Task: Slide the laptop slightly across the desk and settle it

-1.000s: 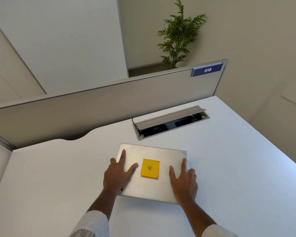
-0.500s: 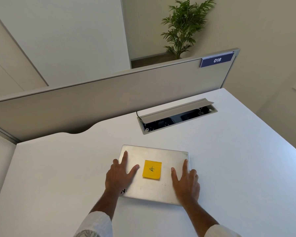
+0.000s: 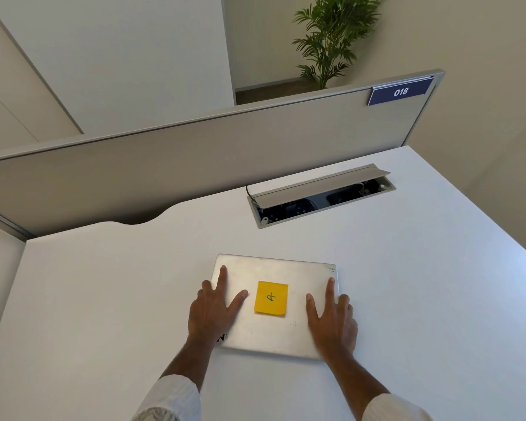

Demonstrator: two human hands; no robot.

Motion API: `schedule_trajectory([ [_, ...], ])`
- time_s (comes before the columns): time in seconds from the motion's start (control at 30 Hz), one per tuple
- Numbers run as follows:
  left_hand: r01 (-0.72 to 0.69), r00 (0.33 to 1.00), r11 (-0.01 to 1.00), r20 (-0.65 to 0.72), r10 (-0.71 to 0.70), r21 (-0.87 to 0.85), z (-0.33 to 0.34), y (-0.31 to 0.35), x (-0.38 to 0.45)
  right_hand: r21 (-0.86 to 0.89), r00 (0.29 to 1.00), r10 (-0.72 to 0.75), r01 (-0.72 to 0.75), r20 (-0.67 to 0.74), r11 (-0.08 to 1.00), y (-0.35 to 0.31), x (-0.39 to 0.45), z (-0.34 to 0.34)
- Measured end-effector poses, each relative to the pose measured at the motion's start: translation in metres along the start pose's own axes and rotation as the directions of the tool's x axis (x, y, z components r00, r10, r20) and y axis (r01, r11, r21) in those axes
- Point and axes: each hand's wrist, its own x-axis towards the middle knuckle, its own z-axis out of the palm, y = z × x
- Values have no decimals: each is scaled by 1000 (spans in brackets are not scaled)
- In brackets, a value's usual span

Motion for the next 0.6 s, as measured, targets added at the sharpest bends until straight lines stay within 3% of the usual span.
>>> schedule_trajectory([
  [0.6, -20, 999, 999, -45, 22, 37, 7, -5, -5, -9, 1000, -21, 21, -10, 1000, 1, -8, 5],
])
